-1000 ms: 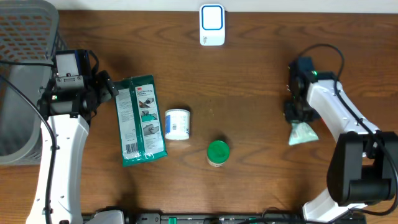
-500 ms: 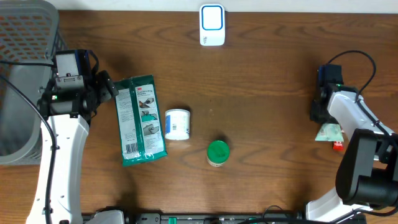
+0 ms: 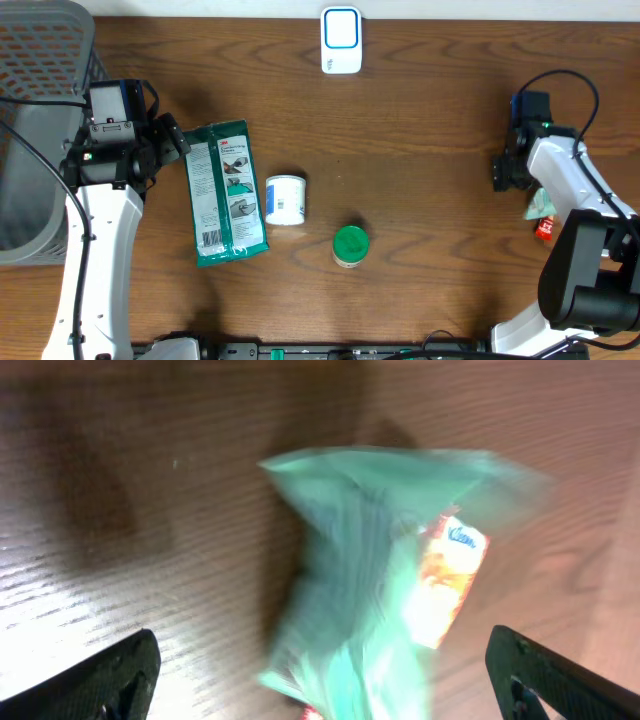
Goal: Scan the item barcode
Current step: 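Move the right gripper left toward the white round tub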
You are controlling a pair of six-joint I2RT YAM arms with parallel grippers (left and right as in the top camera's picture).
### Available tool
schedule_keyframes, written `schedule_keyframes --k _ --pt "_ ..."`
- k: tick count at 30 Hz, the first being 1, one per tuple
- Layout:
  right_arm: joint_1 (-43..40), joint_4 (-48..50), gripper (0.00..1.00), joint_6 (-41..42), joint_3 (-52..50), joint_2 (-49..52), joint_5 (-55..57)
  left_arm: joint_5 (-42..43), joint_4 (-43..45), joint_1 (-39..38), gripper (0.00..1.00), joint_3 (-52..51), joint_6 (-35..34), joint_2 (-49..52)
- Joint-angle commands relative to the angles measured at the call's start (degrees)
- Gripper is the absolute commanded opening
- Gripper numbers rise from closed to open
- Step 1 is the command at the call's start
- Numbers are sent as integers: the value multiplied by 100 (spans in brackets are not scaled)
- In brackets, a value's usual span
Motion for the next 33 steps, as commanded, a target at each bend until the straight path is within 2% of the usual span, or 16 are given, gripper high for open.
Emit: schedule_keyframes --k 1,10,13,22,27,33 --pt "17 -313 99 -125 398 -92 227 -52 -9 24 96 125 -11 -13" --pt "210 -1384 99 15 1141 -92 162 -52 -9 24 96 125 -11 -13" --pt "350 -1598 99 70 1309 -92 -227 -52 -9 24 96 125 -11 -13" --pt "732 -1410 99 85 1493 -92 -3733 -52 -9 24 96 125 -11 -13" --pt "756 -1156 99 756 1493 -92 -5132 -35 2 24 96 125 -33 -15" --pt "796 -964 99 815 1488 -92 -6655 138 378 24 96 125 -203 -15"
